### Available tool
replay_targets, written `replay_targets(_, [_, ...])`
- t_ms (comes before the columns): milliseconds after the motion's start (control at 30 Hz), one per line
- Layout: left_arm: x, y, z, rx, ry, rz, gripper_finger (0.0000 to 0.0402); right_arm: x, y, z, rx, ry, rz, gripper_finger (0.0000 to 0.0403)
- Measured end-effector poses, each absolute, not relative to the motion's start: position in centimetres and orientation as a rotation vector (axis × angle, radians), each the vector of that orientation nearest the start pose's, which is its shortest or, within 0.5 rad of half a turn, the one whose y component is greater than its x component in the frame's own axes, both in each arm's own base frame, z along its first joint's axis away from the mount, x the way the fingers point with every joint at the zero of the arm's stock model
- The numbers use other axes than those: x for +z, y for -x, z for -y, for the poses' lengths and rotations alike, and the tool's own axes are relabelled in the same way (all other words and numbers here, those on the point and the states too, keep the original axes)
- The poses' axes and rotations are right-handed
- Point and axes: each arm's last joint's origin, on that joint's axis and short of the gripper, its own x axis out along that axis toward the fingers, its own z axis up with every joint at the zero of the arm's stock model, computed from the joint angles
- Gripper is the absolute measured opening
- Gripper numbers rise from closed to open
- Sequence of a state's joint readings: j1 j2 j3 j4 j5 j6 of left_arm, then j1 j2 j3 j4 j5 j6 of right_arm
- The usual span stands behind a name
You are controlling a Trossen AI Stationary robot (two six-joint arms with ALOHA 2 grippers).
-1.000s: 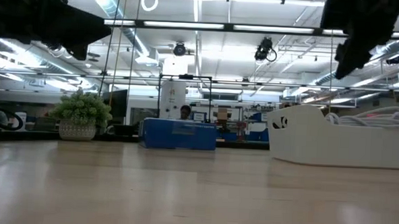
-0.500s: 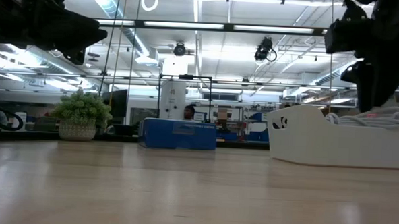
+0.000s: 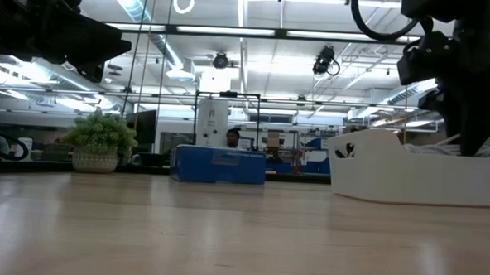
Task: Pick and place USB-C Cables
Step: Put the white USB cable into the white bin
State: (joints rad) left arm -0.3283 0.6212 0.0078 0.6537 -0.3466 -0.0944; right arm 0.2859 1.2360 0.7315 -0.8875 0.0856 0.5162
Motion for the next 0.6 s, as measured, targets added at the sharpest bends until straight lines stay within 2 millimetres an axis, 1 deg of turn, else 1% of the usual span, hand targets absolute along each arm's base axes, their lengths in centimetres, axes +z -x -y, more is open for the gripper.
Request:
replay_targets(133, [16.9, -13.1, 3.4, 0.017, 0.107, 0.038, 0.0133, 19.4, -18.5, -5.2, -0.178, -0.155, -1.385, 0.0067])
replay_targets(233, [16.9, -13.1, 3.4, 0.017, 0.107, 0.038, 0.0133, 20.2, -18.4, -5.2, -0.175, -0.140, -1.408, 0.0031])
replay_targets(300, [16.9, -13.1, 3.4, 0.021, 0.107, 0.039, 0.0133, 21.1, -18.5, -5.2, -0.159, -0.110, -1.418, 0.0014])
replay_targets(400, [16.9, -13.1, 3.4, 0.032, 0.107, 0.039, 0.0133, 22.2, -18.8, -5.2, -0.118, -0.082, -1.416, 0.0013])
replay_targets(500, [16.9, -13.1, 3.4, 0.033, 0.107, 0.039, 0.0133, 22.9, -19.2, -4.8, -0.044, -0.141, -1.422, 0.0023])
replay_targets(600, [16.9, -13.1, 3.4, 0.033, 0.107, 0.039, 0.0133, 22.9, -19.4, -3.7, -0.011, -0.218, -1.439, 0.0019])
